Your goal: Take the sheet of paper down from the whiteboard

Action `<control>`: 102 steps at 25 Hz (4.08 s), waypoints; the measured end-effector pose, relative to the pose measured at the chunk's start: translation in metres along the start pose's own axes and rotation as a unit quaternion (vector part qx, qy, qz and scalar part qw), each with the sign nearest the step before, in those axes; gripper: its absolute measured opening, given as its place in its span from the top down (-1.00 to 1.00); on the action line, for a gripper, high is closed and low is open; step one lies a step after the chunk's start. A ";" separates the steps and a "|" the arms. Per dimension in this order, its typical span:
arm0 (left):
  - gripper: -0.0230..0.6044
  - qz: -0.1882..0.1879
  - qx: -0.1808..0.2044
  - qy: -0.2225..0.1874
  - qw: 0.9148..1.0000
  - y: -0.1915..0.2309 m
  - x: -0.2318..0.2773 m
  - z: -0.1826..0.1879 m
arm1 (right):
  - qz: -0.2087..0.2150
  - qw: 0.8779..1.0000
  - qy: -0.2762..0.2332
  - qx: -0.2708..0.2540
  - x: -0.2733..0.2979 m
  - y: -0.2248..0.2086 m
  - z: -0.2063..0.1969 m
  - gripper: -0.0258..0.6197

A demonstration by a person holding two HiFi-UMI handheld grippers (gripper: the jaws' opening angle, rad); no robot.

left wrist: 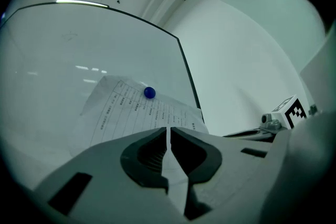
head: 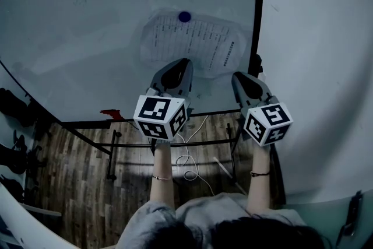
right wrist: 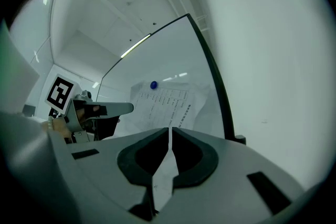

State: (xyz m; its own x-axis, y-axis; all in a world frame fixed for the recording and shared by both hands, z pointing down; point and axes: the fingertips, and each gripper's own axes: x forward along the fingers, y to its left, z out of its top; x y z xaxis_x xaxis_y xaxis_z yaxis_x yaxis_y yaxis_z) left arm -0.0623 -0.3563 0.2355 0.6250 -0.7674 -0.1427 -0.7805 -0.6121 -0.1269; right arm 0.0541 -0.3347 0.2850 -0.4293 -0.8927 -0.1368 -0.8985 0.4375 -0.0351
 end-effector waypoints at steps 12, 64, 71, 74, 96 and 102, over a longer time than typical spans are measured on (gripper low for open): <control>0.76 0.062 0.094 -0.016 0.994 0.024 0.033 0.044 | -0.003 1.000 -0.004 0.014 0.016 -0.026 0.004 0.56; 0.52 0.170 0.213 -0.026 0.962 0.038 0.076 0.079 | 0.100 0.993 0.021 0.065 0.055 -0.019 -0.004 0.92; 0.52 0.170 0.211 -0.026 0.962 0.036 0.077 0.083 | 0.118 0.990 0.039 0.069 0.057 -0.008 -0.010 0.92; 0.53 0.170 0.211 -0.024 0.962 0.040 0.074 0.072 | 0.126 0.988 0.045 0.075 0.062 0.001 -0.027 0.92; 0.53 0.167 0.208 -0.019 0.964 0.041 0.071 0.067 | 0.153 0.980 0.070 0.105 0.070 0.026 -0.054 0.92; 0.53 0.166 0.206 -0.019 0.964 0.038 0.074 0.072 | 0.160 0.977 0.077 0.114 0.071 0.027 -0.054 0.92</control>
State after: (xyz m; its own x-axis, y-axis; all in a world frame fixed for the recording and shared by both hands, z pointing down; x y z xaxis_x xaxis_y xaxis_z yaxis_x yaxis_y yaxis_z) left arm -0.0447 -0.4225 0.1497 0.3469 -0.8962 -0.2767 -0.8725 -0.2002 -0.4457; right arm -0.0055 -0.3917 0.3274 -0.7097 -0.7040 -0.0279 -0.6794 0.6942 -0.2377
